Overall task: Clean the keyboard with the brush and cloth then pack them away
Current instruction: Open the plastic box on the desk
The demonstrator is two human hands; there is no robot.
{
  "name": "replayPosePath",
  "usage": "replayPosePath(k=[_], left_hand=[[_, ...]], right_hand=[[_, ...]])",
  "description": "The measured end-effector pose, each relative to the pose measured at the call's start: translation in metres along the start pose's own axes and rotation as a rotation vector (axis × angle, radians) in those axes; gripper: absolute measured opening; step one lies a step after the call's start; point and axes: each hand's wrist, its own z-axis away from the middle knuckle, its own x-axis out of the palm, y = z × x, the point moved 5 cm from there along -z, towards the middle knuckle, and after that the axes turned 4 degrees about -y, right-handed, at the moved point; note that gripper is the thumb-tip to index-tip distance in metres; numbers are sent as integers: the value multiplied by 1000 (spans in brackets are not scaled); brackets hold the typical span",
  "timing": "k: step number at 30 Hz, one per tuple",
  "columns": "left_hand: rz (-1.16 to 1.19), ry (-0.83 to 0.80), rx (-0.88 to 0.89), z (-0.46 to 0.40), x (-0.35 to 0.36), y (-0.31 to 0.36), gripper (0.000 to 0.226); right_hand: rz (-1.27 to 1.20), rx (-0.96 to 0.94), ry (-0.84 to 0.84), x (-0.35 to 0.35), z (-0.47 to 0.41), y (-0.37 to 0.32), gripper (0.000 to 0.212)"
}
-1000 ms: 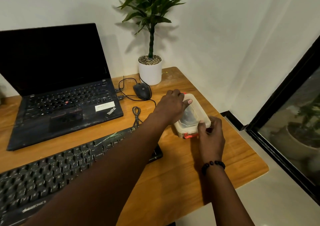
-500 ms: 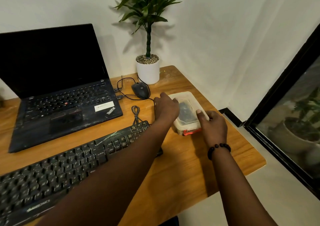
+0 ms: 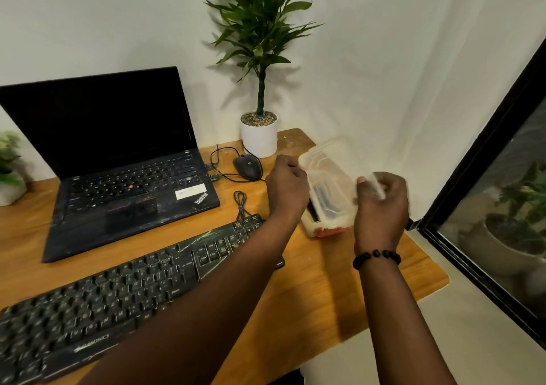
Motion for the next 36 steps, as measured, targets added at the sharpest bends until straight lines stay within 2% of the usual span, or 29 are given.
replayPosePath(k=[3, 5, 7, 11, 16, 20, 23, 27, 29, 31, 33, 36], left_hand=[[-108, -79, 61, 13, 7, 0, 19], [-227, -173, 96, 22, 17, -6, 27], [-314, -228, 119, 32, 26, -14, 35], [-393, -206, 114, 48, 31, -28, 47], [-440, -179, 40, 52, 29, -35, 50], [-413, -202, -8, 50, 27, -38, 47], [-393, -208, -60, 49, 26, -41, 48], [-304, -201, -104, 48, 24, -45, 42], [-277, -192, -106, 48, 22, -45, 40], [-264, -202, -126, 44, 20, -46, 42], [-233, -220, -186, 41, 18, -48, 44], [-230, -266, -232, 36, 17, -49, 38]], right_hand=[[36, -195, 201, -30, 9, -15, 17], [153, -290, 256, -46, 14, -8, 20], [307, -354, 224, -56, 20, 8, 25], [669, -436, 35, -54, 37, 45, 34], [901, -284, -234, -42, 55, 77, 44], [966, -205, -330, -31, 65, 91, 45], [899, -180, -306, -30, 62, 90, 35], [714, -174, -117, -31, 41, 56, 25], [599, -174, -159, -18, 25, 36, 22], [546, -133, -314, 8, 9, 26, 20], [676, -108, -469, 36, -3, 24, 23], [1055, -103, -612, 66, -11, 32, 28]])
